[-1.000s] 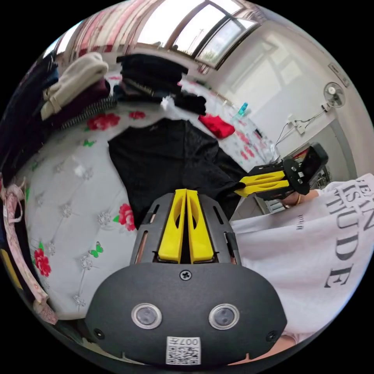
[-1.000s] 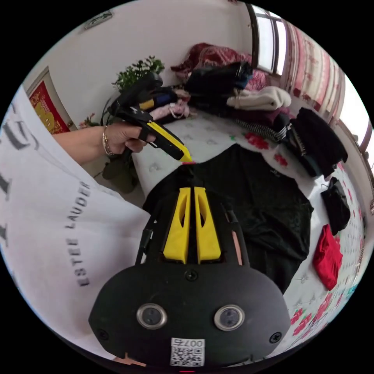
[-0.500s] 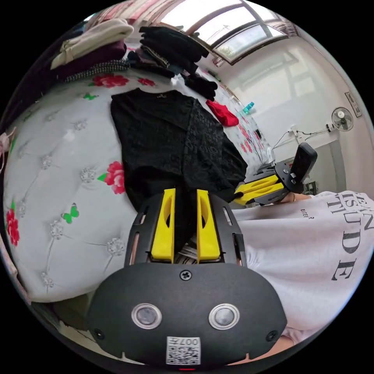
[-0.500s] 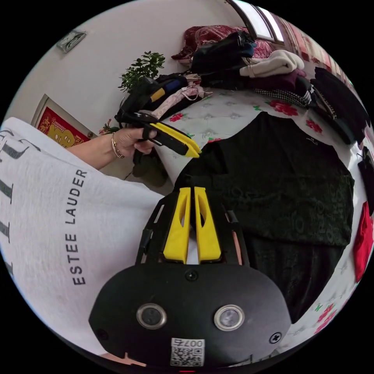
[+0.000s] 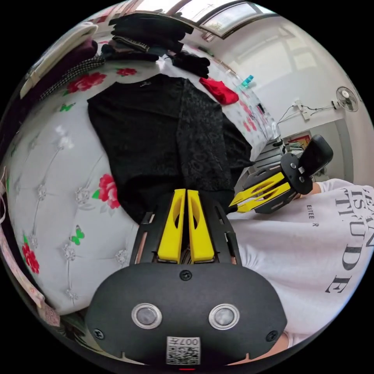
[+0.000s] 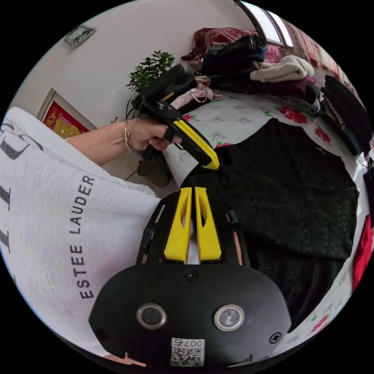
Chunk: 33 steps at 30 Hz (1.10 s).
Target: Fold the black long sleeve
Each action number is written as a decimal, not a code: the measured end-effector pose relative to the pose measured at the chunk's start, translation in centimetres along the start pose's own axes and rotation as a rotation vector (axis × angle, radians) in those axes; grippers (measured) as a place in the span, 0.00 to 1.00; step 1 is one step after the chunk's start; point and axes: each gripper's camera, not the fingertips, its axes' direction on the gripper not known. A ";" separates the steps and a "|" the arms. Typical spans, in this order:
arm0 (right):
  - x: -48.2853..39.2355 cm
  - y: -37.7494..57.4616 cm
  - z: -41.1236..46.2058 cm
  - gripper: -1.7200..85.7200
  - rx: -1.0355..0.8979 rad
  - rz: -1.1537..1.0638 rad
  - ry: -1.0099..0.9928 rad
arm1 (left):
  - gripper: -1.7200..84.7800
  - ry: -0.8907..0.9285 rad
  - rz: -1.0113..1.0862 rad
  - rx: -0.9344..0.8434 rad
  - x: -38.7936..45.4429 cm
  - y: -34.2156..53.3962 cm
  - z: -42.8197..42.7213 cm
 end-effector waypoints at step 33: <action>47.0 0.6 -25.5 0.08 0.215 0.688 0.138 | 0.18 0.051 -0.530 0.385 -20.7 -9.1 -5.7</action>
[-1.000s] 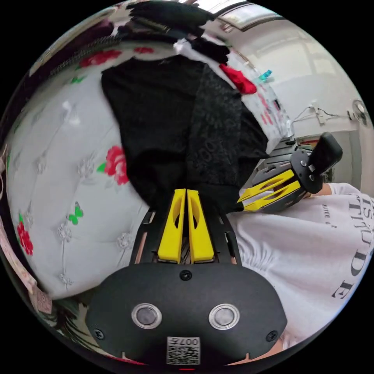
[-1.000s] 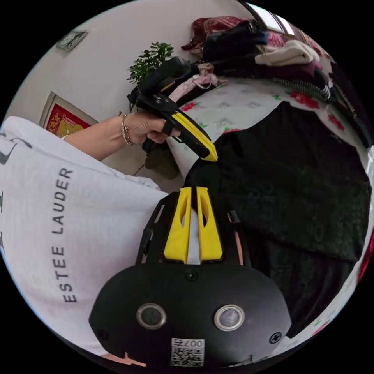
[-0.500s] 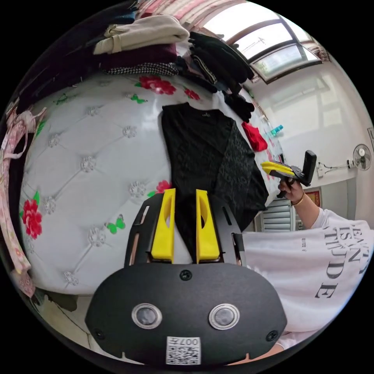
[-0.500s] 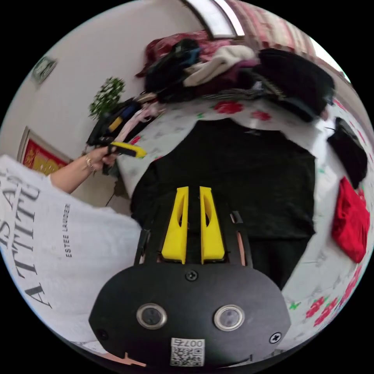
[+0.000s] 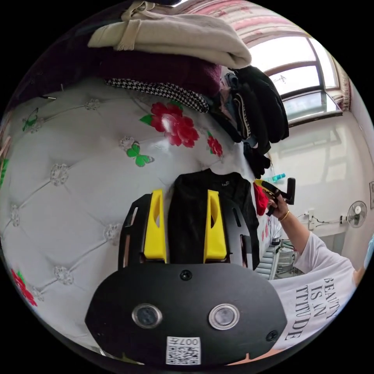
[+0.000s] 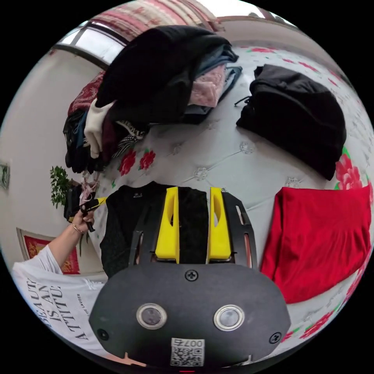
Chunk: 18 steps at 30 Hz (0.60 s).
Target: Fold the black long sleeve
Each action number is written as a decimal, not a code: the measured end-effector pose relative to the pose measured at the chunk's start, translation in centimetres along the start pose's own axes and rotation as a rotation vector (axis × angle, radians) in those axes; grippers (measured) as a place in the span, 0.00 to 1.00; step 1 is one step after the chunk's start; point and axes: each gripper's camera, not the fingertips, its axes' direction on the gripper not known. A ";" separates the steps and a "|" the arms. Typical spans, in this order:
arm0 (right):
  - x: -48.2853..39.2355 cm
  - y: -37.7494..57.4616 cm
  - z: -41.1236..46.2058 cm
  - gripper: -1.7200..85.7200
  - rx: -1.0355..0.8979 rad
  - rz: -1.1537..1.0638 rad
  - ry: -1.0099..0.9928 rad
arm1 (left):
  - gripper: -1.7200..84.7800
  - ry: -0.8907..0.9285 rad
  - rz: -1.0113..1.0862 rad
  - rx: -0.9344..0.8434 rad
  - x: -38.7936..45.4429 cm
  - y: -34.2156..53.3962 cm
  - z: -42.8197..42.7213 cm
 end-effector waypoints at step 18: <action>1.7 5.6 -13.8 0.02 0.007 -0.311 -0.252 | 0.01 0.188 0.221 0.025 3.3 4.7 -7.4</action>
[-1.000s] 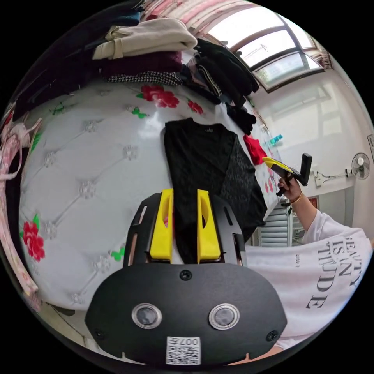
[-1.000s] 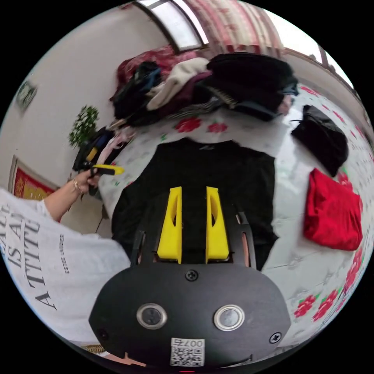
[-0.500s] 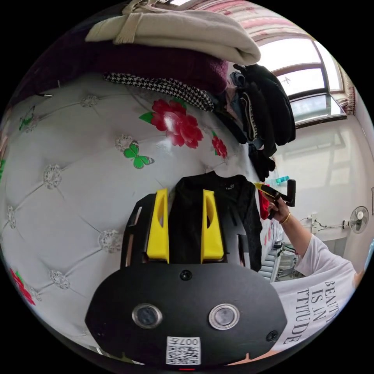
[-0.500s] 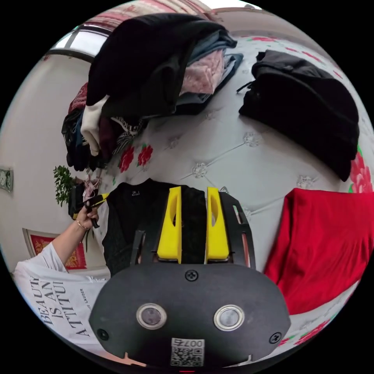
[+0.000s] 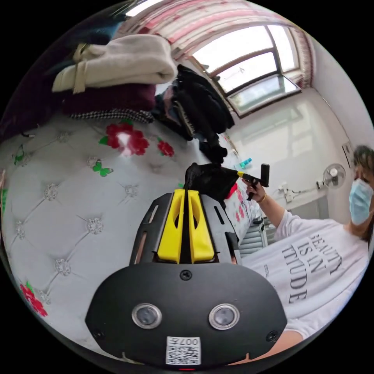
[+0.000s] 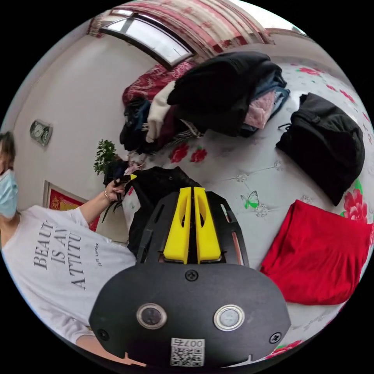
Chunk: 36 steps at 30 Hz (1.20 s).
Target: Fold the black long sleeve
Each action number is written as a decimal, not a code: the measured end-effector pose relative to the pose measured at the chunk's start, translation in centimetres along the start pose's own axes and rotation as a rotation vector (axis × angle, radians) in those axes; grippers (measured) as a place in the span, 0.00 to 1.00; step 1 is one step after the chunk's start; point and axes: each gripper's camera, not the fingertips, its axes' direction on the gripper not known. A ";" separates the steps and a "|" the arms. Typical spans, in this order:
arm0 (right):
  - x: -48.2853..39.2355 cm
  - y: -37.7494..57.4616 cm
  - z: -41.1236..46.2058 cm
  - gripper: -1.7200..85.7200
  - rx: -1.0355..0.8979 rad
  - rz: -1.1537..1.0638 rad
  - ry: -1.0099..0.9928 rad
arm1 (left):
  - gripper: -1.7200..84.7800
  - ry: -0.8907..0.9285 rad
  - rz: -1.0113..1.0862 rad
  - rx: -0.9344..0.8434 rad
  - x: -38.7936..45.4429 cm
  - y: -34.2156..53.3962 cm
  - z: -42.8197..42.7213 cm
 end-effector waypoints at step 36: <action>-0.5 32.6 -3.0 0.17 0.046 0.509 0.183 | 0.18 -0.517 -0.398 -0.035 7.6 23.4 5.1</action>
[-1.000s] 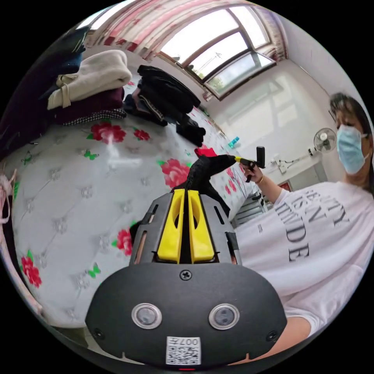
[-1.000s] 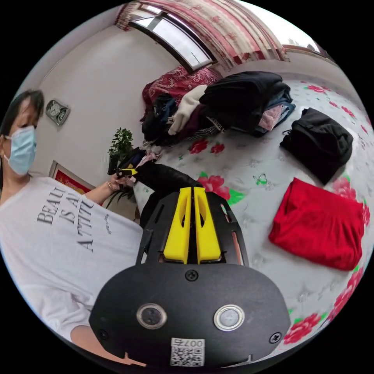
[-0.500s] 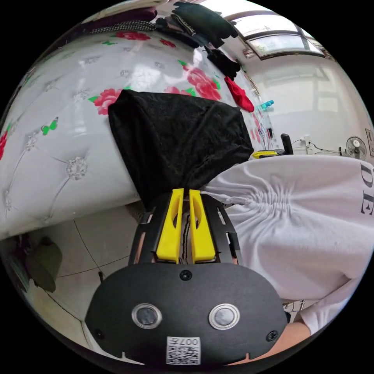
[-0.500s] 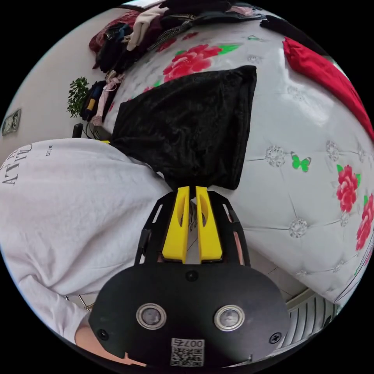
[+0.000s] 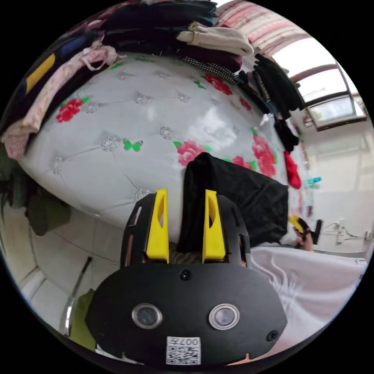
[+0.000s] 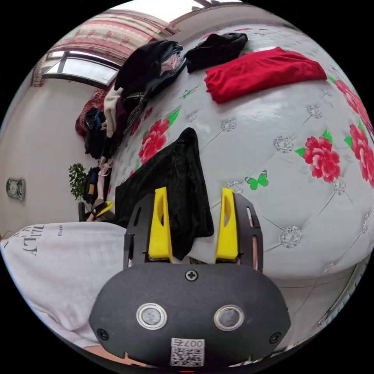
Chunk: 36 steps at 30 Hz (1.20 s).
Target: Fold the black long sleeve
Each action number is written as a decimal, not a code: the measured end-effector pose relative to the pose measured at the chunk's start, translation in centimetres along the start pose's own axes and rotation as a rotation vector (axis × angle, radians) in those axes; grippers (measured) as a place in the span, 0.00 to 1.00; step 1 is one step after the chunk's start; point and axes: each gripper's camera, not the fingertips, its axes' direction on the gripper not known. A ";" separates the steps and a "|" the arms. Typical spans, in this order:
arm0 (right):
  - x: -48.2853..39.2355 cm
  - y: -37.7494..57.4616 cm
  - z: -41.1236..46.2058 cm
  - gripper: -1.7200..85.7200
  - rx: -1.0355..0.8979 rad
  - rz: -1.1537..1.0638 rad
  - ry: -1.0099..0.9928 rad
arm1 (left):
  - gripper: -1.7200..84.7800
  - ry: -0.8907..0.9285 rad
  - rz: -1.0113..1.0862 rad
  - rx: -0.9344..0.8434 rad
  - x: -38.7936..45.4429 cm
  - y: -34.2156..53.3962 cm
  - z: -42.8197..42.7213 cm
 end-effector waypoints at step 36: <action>2.1 6.5 0.2 0.12 0.251 0.310 -0.108 | 0.06 -0.208 0.347 0.120 11.2 -6.8 1.9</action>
